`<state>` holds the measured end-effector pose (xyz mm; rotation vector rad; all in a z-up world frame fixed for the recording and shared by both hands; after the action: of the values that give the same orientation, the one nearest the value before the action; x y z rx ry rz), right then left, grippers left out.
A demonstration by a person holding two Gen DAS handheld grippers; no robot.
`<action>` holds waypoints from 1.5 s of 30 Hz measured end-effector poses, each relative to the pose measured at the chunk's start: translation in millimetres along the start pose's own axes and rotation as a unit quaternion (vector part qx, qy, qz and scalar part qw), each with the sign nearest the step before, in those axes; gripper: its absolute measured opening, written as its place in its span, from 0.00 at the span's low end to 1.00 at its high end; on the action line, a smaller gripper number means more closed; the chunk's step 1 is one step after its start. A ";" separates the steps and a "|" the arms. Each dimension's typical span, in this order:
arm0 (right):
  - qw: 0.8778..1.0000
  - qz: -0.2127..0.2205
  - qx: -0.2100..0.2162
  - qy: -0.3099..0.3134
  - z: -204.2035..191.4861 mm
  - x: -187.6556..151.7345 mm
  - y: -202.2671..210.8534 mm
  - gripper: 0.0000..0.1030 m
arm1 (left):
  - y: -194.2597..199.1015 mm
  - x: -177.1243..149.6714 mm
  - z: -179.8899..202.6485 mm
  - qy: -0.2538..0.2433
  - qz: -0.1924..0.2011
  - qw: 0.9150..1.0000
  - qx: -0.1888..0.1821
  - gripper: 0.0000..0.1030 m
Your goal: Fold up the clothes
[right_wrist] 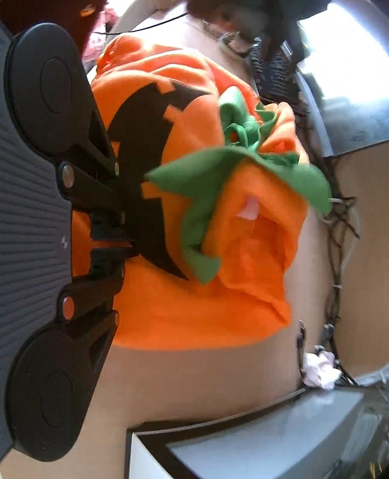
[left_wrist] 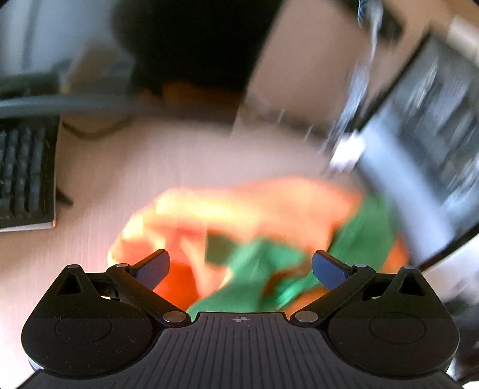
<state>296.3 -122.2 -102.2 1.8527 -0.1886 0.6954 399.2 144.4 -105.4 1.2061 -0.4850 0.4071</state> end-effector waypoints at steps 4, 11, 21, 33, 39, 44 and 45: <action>0.998 0.064 0.015 0.000 -12.3 35.9 17.6 0.08 | 0.8 -8.9 4.2 0.023 -0.003 0.999 -0.030 1.00; 0.988 0.105 0.079 -0.081 -5.2 114.9 -2.1 0.47 | 25.9 6.6 -12.1 0.056 0.045 0.997 0.011 1.00; 0.950 -0.051 0.142 -0.275 32.9 155.5 -133.5 0.58 | 43.6 7.1 4.2 -0.009 0.059 0.990 0.125 1.00; 0.985 0.053 0.164 -0.018 -66.1 191.2 -60.7 0.08 | 45.9 10.6 -28.1 0.176 0.073 0.980 -0.059 1.00; 0.986 0.064 0.154 0.016 -85.4 171.7 -39.3 0.08 | 20.8 4.9 -56.0 0.259 0.055 0.959 -0.103 1.00; 0.986 0.065 0.155 0.020 -87.7 151.5 -28.1 0.06 | 3.6 6.3 -76.1 0.335 0.067 0.934 -0.106 1.00; 0.985 0.063 0.156 0.021 -87.7 147.0 -24.3 0.05 | 0.2 6.6 -80.2 0.350 0.069 0.928 -0.106 1.00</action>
<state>394.5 -5.2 -21.2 2.1361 -0.1786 0.8922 415.6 220.9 -123.9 0.7453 0.0124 0.8429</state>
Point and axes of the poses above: each gripper's, at about its wrist camera, not at the fingertips, and y roughly against the way its jaws point, z to its right, x to its top, the point moved 7 cm from there along -y, roughly the way its jaws point, and after that the axes turned 3 degrees about -y, right-handed, at the moved point
